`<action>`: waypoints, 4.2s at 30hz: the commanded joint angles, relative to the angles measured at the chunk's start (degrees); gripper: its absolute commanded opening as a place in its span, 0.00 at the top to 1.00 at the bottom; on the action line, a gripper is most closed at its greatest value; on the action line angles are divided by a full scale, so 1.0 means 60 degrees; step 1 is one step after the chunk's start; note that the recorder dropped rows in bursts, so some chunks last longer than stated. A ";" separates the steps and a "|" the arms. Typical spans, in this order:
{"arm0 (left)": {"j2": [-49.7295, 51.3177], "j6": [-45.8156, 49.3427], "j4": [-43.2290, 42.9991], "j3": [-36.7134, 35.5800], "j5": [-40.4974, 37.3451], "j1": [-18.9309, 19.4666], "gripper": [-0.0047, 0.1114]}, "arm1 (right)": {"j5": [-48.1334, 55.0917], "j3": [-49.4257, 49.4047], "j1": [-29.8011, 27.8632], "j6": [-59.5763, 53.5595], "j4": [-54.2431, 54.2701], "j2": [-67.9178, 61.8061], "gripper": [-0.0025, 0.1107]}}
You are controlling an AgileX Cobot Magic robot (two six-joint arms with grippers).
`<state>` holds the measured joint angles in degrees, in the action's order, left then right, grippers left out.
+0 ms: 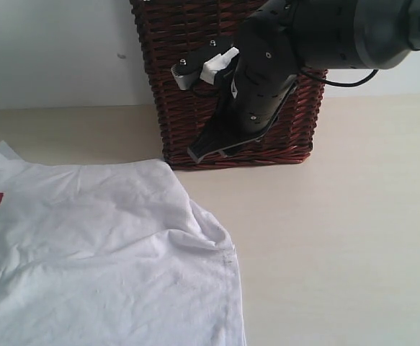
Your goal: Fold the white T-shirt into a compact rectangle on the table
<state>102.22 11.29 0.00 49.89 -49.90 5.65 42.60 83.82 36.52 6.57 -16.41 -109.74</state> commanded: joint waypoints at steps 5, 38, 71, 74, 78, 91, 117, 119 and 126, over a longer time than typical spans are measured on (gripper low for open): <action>0.1099 0.0693 0.1033 -0.0068 0.0702 -0.0467 0.96 | 0.0021 -0.0010 -0.0057 -0.0081 0.0017 0.0079 0.57; -0.2064 -0.1293 -0.1209 0.0822 0.2797 -0.0466 0.96 | -0.0645 -0.0010 -0.0094 -0.2757 0.2916 -0.1106 0.57; -0.2420 -0.1461 -0.0277 0.0822 0.6343 -0.0466 0.96 | -0.0119 0.1328 0.0245 -0.3334 0.3899 -0.3314 0.58; -0.2420 -0.1461 -0.0277 0.0822 0.6343 -0.0466 0.96 | -0.0082 0.1441 0.0245 -0.3315 0.3814 -0.2973 0.58; -0.2420 -0.1461 -0.0277 0.0822 0.6343 -0.0466 0.96 | 0.0364 0.1552 0.0245 -0.3338 0.4021 -0.2371 0.58; -0.2420 -0.1461 -0.0146 0.0822 0.6232 -0.0466 0.96 | 0.0741 0.1402 0.0245 -0.3744 0.4009 -0.3442 0.68; -0.2420 -0.1461 -0.0127 0.0822 0.6289 -0.0486 0.96 | 0.2298 0.1402 0.3005 -0.6502 0.3004 -0.3211 0.98; -0.2420 -0.1461 -0.0102 0.0822 0.6268 -0.0486 0.96 | 0.2680 0.1402 0.3270 -0.6853 0.2807 -0.3514 0.98; -0.2420 -0.1482 -0.0060 0.0822 0.6269 -0.0486 0.96 | 0.2614 0.1423 0.3383 -0.5794 0.1642 -0.3690 0.96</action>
<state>88.06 2.81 -1.00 54.80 -12.33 2.74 57.20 93.08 56.97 -30.54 -2.99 -130.09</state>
